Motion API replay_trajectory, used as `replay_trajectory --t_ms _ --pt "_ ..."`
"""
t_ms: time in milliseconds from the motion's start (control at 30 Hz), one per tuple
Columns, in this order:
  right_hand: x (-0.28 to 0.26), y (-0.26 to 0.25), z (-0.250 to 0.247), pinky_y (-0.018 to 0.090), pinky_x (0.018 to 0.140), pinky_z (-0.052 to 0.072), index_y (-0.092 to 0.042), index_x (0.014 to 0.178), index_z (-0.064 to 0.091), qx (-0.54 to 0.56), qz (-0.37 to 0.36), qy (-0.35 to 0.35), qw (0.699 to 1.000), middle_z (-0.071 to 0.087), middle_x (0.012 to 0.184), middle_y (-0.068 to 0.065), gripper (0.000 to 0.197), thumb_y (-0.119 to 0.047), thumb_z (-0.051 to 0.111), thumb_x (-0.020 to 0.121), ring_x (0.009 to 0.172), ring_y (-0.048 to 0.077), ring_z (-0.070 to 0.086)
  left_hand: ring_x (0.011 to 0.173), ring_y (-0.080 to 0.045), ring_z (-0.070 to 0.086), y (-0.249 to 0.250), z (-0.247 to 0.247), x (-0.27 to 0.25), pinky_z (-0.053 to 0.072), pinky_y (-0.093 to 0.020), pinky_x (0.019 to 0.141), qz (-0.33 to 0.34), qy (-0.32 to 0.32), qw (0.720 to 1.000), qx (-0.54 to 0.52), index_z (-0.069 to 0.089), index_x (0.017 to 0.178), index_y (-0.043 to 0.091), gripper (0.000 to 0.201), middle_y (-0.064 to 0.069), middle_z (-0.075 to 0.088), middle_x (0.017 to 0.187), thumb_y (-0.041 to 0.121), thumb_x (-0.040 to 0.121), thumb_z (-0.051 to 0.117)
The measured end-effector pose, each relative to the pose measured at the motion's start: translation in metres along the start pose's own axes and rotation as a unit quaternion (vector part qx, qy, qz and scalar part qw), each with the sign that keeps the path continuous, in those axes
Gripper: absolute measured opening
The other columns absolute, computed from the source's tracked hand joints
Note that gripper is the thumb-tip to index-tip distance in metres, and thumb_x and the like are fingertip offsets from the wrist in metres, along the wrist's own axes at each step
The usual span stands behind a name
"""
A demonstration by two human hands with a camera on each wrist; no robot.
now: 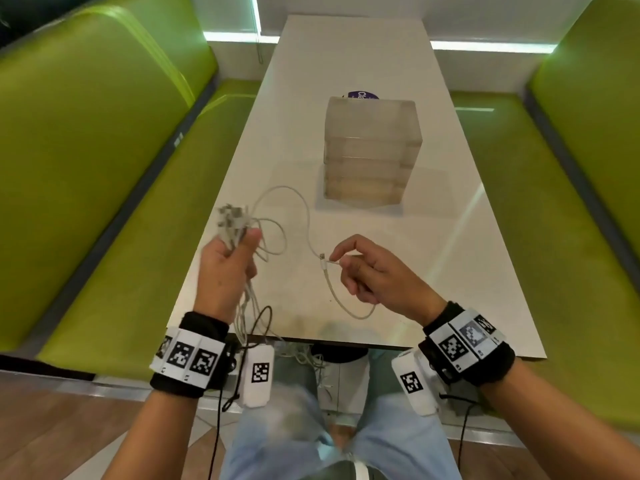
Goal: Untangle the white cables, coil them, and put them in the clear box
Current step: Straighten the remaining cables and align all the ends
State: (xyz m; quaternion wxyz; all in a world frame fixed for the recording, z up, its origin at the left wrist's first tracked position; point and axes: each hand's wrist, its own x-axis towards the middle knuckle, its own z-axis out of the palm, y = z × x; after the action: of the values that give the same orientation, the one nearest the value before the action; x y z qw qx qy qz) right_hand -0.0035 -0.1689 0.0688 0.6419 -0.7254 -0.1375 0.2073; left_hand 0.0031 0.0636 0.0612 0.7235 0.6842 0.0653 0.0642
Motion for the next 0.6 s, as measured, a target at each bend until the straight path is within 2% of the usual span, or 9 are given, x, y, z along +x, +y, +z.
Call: replay_trajectory --t_ms 67,167,300,400,467,533,600 --pt "0.005 -0.005 0.0 0.017 0.042 0.029 -0.003 0.099 0.051 -0.018 -0.021 0.011 1.0 0.052 0.061 0.008 0.012 -0.009 0.041 0.1 0.041 0.008 0.033 0.047 -0.01 0.03 -0.002 0.014 -0.009 0.029 -0.026 0.048 -0.015 -0.048 0.998 0.027 0.052 0.068 0.019 0.025 0.008 0.037 0.053 0.022 0.092 0.059" --pt "0.01 -0.005 0.005 0.018 0.048 0.034 0.0 0.096 0.049 -0.048 -0.024 -0.007 0.999 0.06 0.068 0.011 0.01 -0.007 0.043 0.098 0.047 0.012 0.039 0.048 -0.012 0.026 -0.002 0.035 -0.019 0.024 -0.026 0.045 -0.019 -0.115 0.993 0.027 0.05 0.068 0.015 0.025 0.007 0.032 0.053 0.018 0.092 0.06" --pt "0.01 -0.003 0.011 0.015 0.057 0.038 0.0 0.094 0.052 -0.058 -0.051 -0.026 0.997 0.063 0.074 0.012 0.007 -0.005 0.047 0.096 0.059 0.011 0.046 0.047 -0.011 0.03 -0.004 0.041 -0.022 0.027 -0.025 0.046 -0.032 -0.143 0.988 0.044 0.057 0.067 0.019 0.025 0.007 0.037 0.051 0.021 0.091 0.061" --pt "0.01 -0.003 0.012 0.02 0.057 0.038 -0.006 0.09 0.054 -0.024 -0.071 0.018 0.997 0.063 0.07 0.008 0.008 -0.003 0.048 0.095 0.061 0.012 0.048 0.047 -0.011 0.031 -0.006 0.034 -0.022 0.029 -0.024 0.047 -0.037 -0.198 0.977 0.067 0.057 0.074 0.011 0.025 0.007 0.039 0.052 0.031 0.087 0.065" --pt "0.011 -0.003 0.012 0.021 0.055 0.039 -0.006 0.09 0.052 0.018 -0.068 0.049 0.996 0.061 0.066 0.008 0.007 -0.003 0.049 0.095 0.057 0.012 0.049 0.048 -0.011 0.031 -0.003 0.033 -0.027 0.029 -0.021 0.046 -0.023 -0.242 0.967 0.084 0.062 0.076 0.013 0.019 0.007 0.047 0.057 0.028 0.088 0.064" --pt "0.011 -0.003 0.012 0.023 0.057 0.04 -0.006 0.095 0.051 0.016 -0.055 0.036 0.998 0.061 0.067 0.008 0.001 -0.006 0.05 0.095 0.059 0.014 0.05 0.047 -0.009 0.029 -0.001 0.033 -0.029 0.028 -0.021 0.046 -0.014 -0.219 0.972 0.082 0.061 0.076 0.013 0.017 0.01 0.045 0.053 0.021 0.09 0.058" --pt "0.008 -0.001 0.01 0.025 0.065 0.043 -0.011 0.105 0.049 -0.034 -0.035 -0.004 0.999 0.064 0.071 0.005 0.009 -0.012 0.05 0.096 0.067 0.015 0.052 0.045 -0.009 0.027 -0.002 0.03 -0.025 0.026 -0.024 0.045 -0.022 -0.16 0.985 0.06 0.055 0.072 0.014 0.02 0.009 0.036 0.049 0.017 0.091 0.058"
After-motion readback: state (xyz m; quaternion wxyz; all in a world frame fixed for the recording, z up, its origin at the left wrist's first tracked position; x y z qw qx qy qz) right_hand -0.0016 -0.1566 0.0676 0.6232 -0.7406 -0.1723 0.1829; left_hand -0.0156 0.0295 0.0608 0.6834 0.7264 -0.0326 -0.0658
